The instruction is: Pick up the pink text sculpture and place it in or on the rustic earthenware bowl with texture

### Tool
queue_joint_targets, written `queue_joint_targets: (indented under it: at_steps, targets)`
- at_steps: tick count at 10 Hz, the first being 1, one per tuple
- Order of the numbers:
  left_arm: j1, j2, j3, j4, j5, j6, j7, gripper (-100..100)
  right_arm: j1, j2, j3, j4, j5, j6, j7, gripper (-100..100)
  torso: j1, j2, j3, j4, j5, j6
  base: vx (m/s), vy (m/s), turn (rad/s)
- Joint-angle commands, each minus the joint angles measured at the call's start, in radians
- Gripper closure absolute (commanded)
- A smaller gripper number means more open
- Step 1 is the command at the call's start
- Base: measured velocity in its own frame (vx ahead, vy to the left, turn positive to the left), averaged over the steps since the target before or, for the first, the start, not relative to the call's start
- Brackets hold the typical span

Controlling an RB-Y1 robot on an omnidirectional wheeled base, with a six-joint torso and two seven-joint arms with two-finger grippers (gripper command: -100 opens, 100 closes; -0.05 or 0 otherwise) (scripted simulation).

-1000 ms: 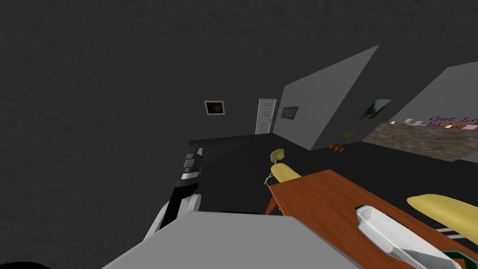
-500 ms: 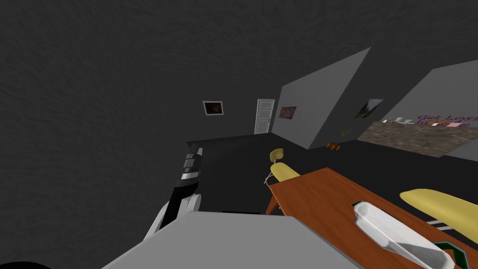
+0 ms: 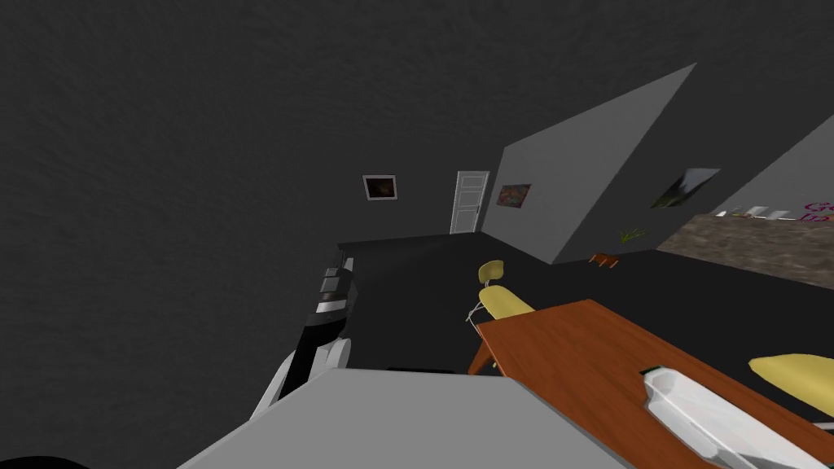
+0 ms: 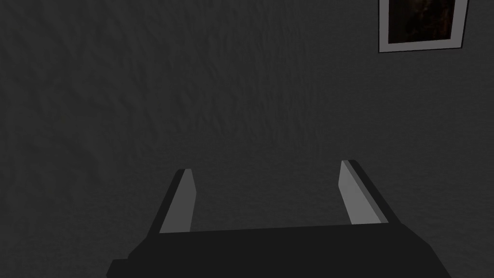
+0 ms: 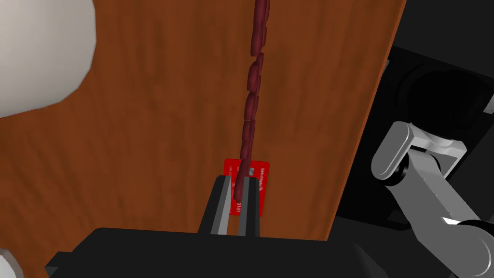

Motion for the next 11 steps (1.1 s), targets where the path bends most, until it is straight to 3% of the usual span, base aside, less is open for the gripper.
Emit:
queue_joint_targets:
  at_steps: [1,11]
  targets:
    - [0.0,0.0,0.0,0.0,0.0,0.0,0.0,0,-0.028,-0.026,0.017,0.013,-0.014,-0.04,-0.011,100,0.0,0.0,0.0,0.0,0.0,0.0,-0.081,0.047,0.153]
    - [0.0,0.0,0.0,0.0,0.0,0.0,0.0,0,-0.158,-0.199,0.099,0.049,-0.084,-0.218,-0.134,100,-0.003,0.007,0.004,0.001,0.0,-0.001,-0.115,0.024,0.145]
